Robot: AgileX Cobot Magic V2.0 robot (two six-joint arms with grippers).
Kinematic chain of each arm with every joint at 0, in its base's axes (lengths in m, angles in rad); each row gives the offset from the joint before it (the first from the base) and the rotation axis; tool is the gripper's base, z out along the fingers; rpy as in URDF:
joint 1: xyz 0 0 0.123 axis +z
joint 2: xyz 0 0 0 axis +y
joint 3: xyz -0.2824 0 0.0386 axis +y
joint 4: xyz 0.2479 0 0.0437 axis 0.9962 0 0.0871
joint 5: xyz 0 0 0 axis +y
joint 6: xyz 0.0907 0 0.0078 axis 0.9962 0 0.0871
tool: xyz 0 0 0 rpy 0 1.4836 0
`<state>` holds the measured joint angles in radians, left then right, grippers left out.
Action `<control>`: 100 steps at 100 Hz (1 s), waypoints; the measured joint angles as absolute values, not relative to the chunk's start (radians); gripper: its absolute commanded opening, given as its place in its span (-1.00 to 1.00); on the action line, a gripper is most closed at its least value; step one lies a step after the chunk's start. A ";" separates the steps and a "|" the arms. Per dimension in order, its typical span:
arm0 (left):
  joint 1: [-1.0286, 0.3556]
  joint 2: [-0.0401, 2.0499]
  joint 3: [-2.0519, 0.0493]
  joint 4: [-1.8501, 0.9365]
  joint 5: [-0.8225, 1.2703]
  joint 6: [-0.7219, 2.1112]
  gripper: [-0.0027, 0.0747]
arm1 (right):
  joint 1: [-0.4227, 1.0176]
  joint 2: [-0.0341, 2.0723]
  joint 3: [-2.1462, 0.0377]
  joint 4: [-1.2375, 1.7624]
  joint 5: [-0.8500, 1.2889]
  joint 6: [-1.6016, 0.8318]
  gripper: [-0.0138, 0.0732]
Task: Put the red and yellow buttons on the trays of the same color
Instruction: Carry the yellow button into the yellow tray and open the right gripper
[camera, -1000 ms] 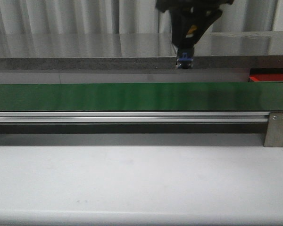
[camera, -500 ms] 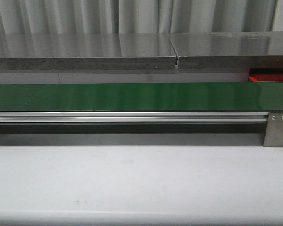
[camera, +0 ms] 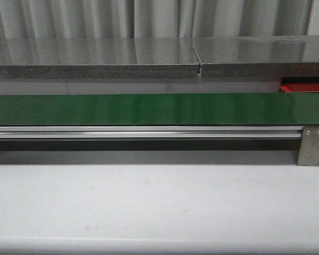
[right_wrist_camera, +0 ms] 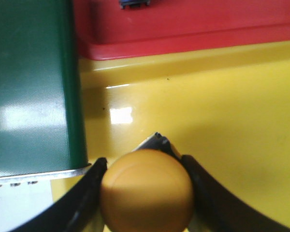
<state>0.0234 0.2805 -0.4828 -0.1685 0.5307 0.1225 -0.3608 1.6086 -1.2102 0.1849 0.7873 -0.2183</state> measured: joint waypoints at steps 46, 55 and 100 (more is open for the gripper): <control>0.023 0.280 -0.483 -0.169 0.531 0.123 -0.98 | -0.362 1.752 -1.164 0.246 0.627 -0.253 -0.22; 0.023 0.280 -0.483 -0.169 0.531 0.123 -0.98 | -0.362 1.777 -1.163 0.250 0.609 -0.255 -0.22; 0.023 0.280 -0.483 -0.169 0.531 0.123 -0.98 | -0.362 1.797 -1.162 0.252 0.604 -0.258 0.43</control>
<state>0.0234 0.2805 -0.4828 -0.1685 0.5307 0.1225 -0.3616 1.7966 -1.1618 0.2523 0.6042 -0.2579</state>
